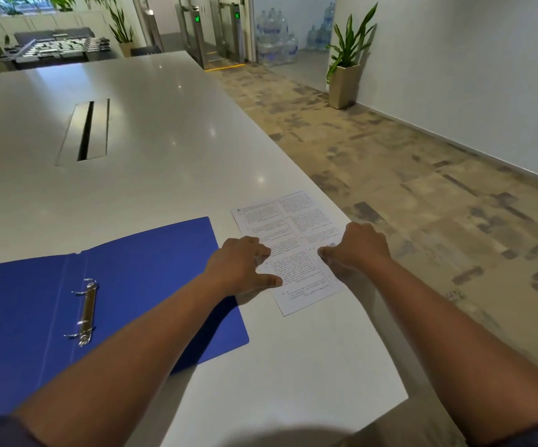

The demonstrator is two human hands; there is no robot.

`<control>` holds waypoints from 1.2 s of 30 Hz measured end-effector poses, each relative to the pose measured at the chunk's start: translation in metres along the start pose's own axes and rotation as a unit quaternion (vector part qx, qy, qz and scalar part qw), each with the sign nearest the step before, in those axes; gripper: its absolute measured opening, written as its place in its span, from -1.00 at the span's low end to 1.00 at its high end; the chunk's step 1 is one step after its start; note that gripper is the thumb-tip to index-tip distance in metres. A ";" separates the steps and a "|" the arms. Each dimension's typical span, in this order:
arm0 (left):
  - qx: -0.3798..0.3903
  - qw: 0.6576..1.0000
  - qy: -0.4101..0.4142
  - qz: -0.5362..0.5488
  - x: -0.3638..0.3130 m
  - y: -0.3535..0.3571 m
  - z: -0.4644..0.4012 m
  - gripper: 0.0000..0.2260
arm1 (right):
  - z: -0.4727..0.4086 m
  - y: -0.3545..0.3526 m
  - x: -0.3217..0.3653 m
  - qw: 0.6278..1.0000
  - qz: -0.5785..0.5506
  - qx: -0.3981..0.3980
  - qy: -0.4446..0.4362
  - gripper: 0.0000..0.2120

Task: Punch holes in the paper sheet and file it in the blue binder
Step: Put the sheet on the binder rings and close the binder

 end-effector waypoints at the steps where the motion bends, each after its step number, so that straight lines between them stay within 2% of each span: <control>1: 0.000 1.000 -0.001 0.000 0.000 0.000 0.000 -0.22 | -0.001 0.000 0.001 1.000 -0.003 0.001 0.003 -0.24; 5: -0.003 1.000 0.001 0.004 0.002 0.003 0.001 -0.22 | -0.005 -0.005 0.000 0.999 -0.033 0.011 0.023 -0.24; 8: -0.006 1.000 0.005 0.003 0.003 0.003 0.002 -0.22 | -0.003 -0.011 -0.002 0.995 -0.094 0.023 0.024 -0.43; 10: -0.008 1.000 0.007 -0.001 0.003 0.003 0.002 -0.22 | -0.003 -0.009 -0.002 0.988 -0.146 0.044 0.026 -0.46; 12: -0.006 1.000 0.008 -0.004 0.003 0.004 0.001 -0.21 | 0.002 -0.008 0.003 0.984 -0.164 0.065 0.030 -0.44; 16: -0.002 1.000 0.010 -0.019 0.003 0.005 0.001 -0.21 | 0.012 -0.011 0.013 0.981 -0.172 0.080 0.035 -0.24; 17: -0.002 1.000 0.013 -0.022 0.003 0.005 0.000 -0.21 | 0.012 -0.012 0.016 0.971 -0.221 0.087 0.030 -0.25; 19: -0.003 1.000 0.013 -0.022 0.003 0.004 0.000 -0.21 | 0.011 -0.016 0.020 0.920 -0.371 0.118 0.034 -0.27; 21: -0.002 1.000 0.012 -0.019 0.003 0.005 0.000 -0.21 | 0.009 -0.024 0.021 0.885 -0.451 0.108 0.054 -0.38; 23: 0.001 1.000 0.014 -0.024 0.003 0.006 -0.001 -0.21 | 0.003 -0.033 0.016 0.889 -0.449 0.050 0.076 -0.67; 25: 0.001 1.000 0.016 -0.026 0.003 0.006 -0.001 -0.21 | -0.006 -0.038 0.010 0.915 -0.397 0.021 0.070 -0.95; 27: 0.001 1.000 0.016 -0.017 0.003 0.005 -0.001 -0.21 | -0.009 -0.040 0.008 0.957 -0.286 0.035 0.032 -0.88; 30: 0.003 1.000 0.013 -0.005 0.002 0.006 0.000 -0.21 | -0.009 -0.035 0.006 0.983 -0.180 0.044 -0.002 -0.82; 33: 0.004 1.000 0.006 0.011 0.004 0.009 0.000 -0.21 | -0.003 -0.035 0.005 0.985 -0.171 0.014 -0.020 -0.77; 36: -0.018 0.994 -0.009 0.109 0.005 0.010 0.001 -0.16 | 0.004 -0.038 0.002 0.964 -0.265 0.014 -0.006 -0.75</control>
Point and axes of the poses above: each hand's wrist, its own z-axis away from the middle knuckle, its own y-axis out of the palm, x = y × z, the point moved 4 cm from there along -z, towards the middle knuckle, and after that the axes turned 4 degrees about -x, right-handed, at the moved point
